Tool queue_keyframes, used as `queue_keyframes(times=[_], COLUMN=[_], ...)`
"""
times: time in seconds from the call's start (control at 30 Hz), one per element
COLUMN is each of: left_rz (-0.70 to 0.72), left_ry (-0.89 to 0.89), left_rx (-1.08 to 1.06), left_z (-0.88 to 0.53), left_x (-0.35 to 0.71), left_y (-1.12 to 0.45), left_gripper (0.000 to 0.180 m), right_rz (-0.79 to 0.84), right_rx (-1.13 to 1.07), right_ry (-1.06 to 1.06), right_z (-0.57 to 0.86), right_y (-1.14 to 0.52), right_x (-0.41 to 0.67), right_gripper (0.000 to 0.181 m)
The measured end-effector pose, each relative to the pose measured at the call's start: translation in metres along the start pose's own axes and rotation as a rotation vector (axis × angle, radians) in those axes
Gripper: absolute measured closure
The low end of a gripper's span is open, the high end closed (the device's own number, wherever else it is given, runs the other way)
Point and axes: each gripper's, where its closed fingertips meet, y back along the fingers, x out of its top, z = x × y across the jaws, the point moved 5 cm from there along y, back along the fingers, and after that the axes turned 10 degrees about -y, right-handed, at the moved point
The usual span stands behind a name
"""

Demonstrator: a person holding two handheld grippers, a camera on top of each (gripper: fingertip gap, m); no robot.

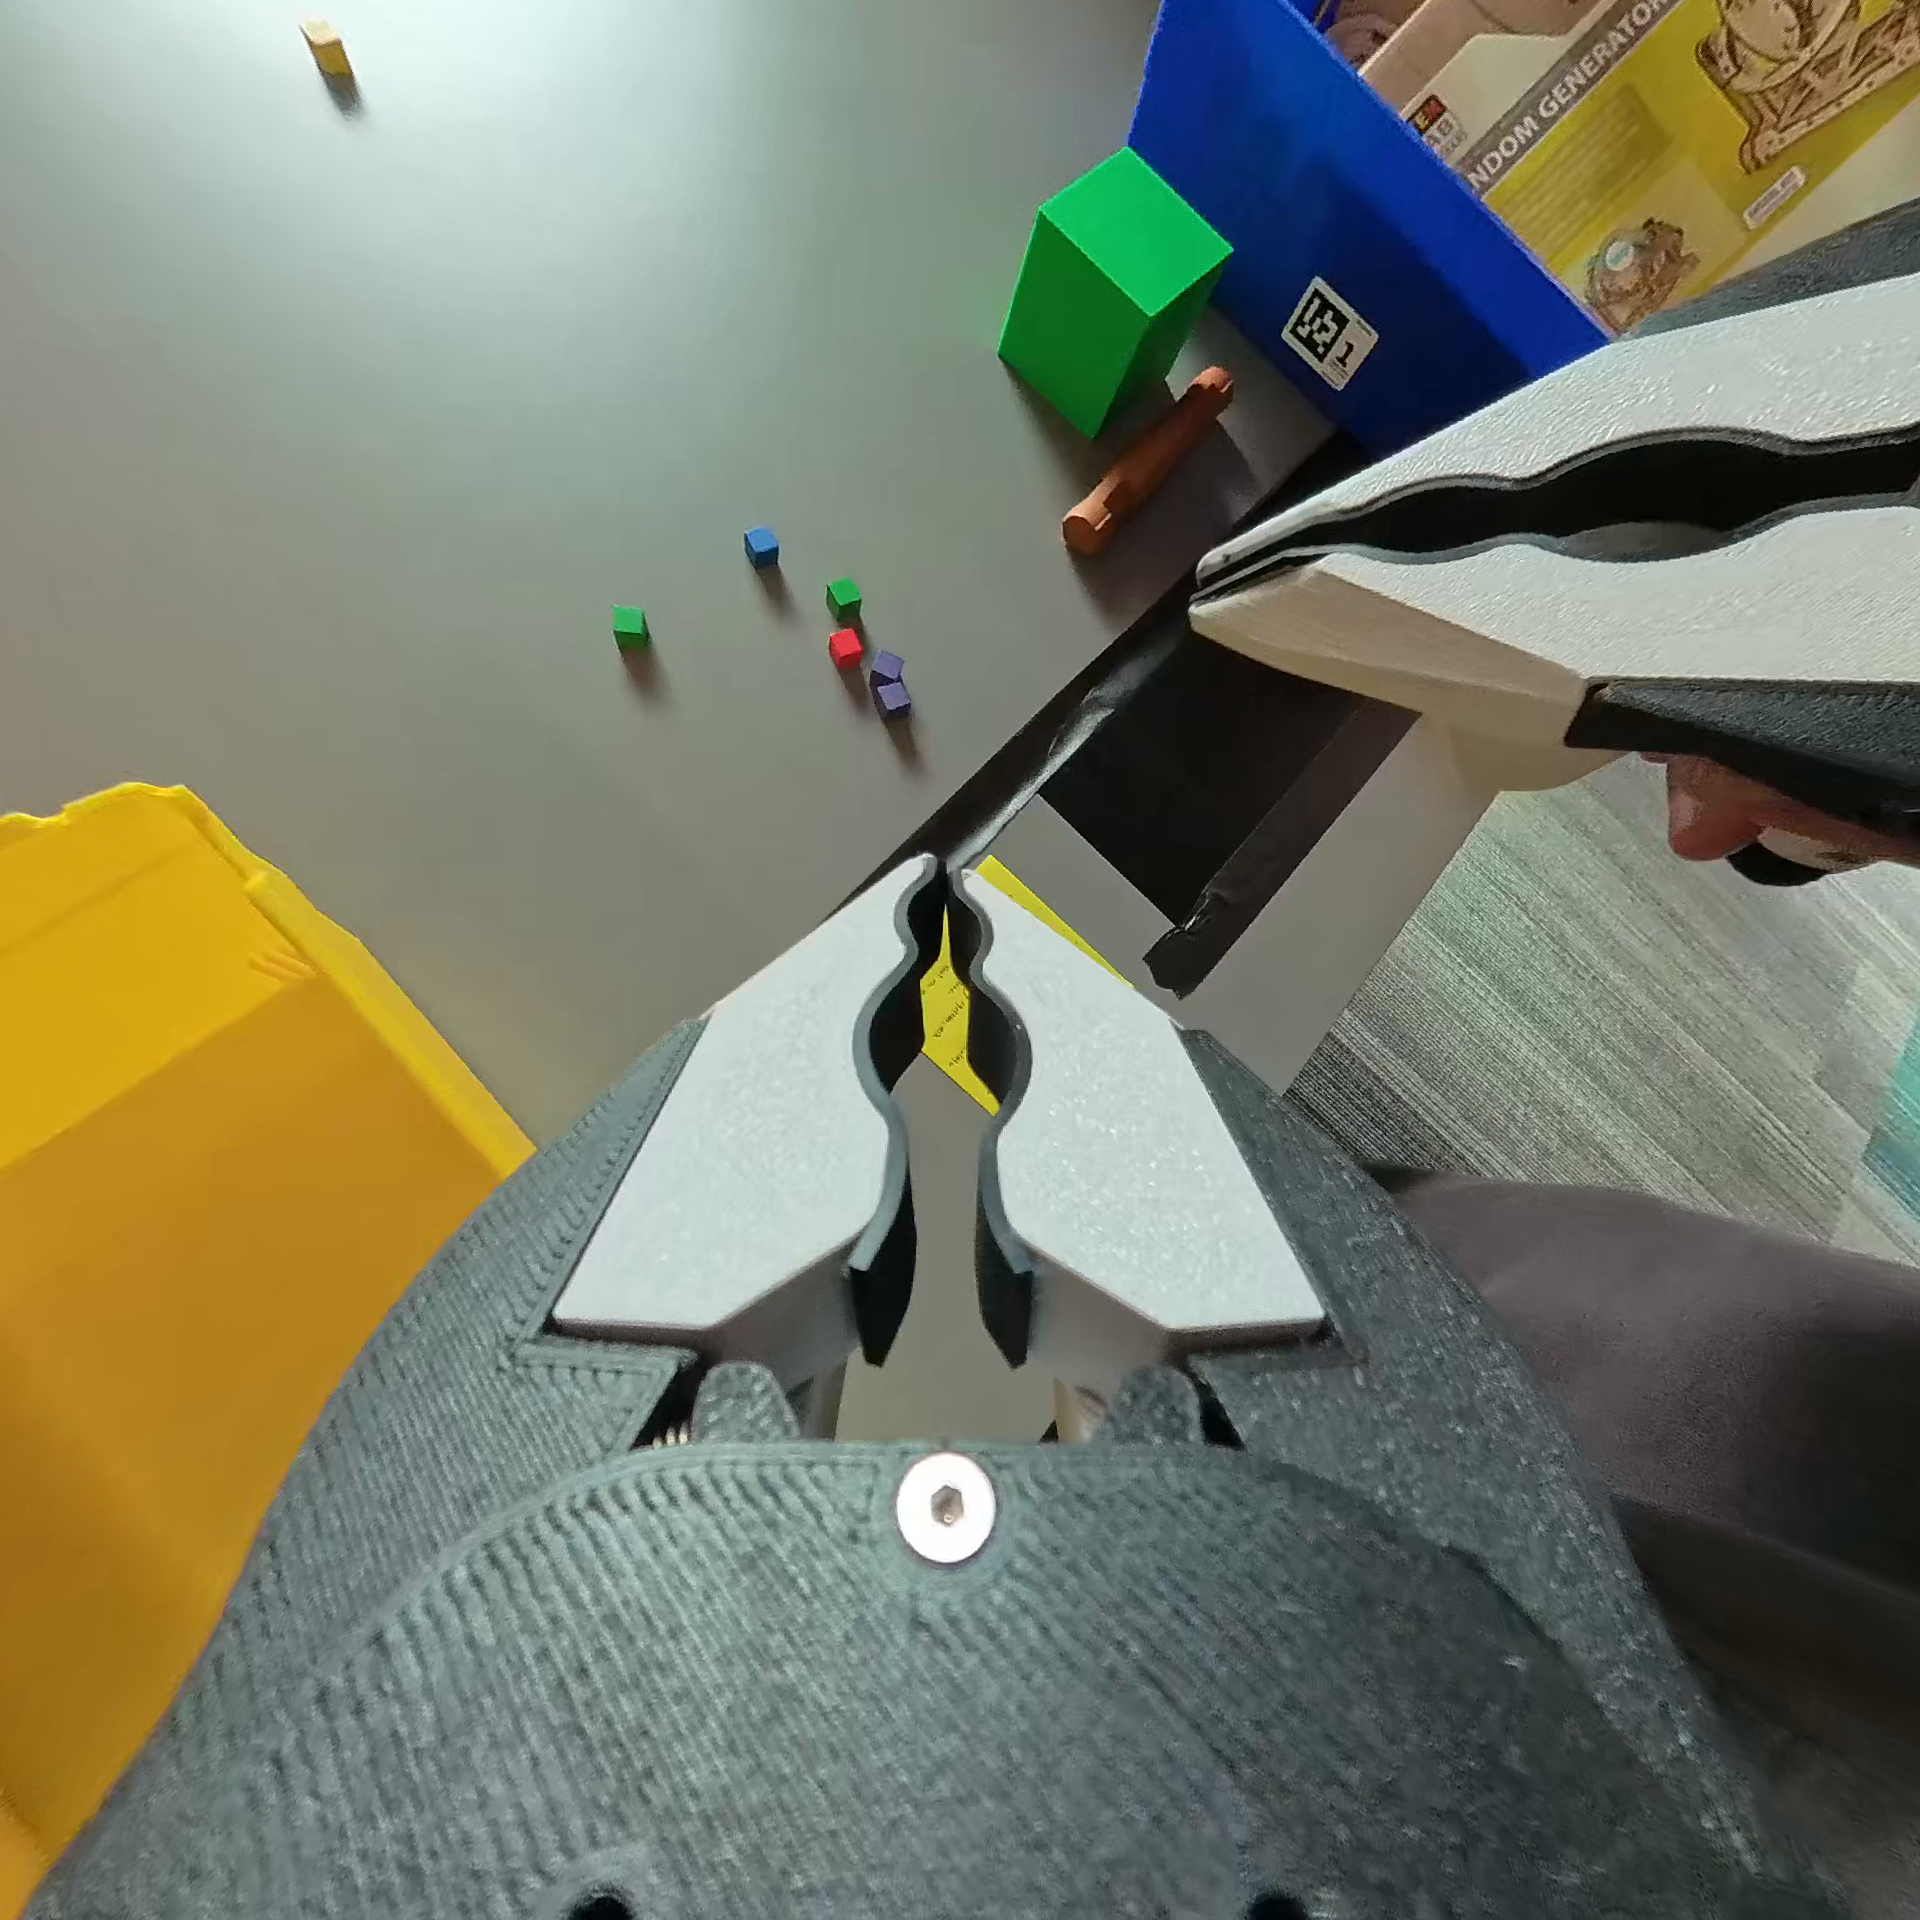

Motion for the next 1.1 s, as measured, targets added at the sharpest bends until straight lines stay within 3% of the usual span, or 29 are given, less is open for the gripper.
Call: queue_keyframes(times=[0.2,0.4,0.6,1.1], left_rz=[0.010,0.049,0.080,0.071], left_ry=[0.001,0.029,0.064,0.064], left_rx=[0.017,0.037,0.059,0.035], left_z=[-0.011,-0.020,-0.024,-0.018], left_x=[0.008,0.016,0.019,0.017], left_y=[0.004,0.012,0.020,0.013], left_gripper=[0.180,0.180,0.180,0.180], right_rz=[-0.019,0.073,0.142,0.129], right_rx=[0.010,-0.088,-0.151,-0.181], right_ry=[-0.059,0.003,0.024,0.069], right_z=[0.008,0.026,0.027,0.025], right_y=[-0.003,0.006,0.015,0.013], right_x=[0.012,0.047,0.070,0.058], right_gripper=[0.144,0.135,0.151,0.181])
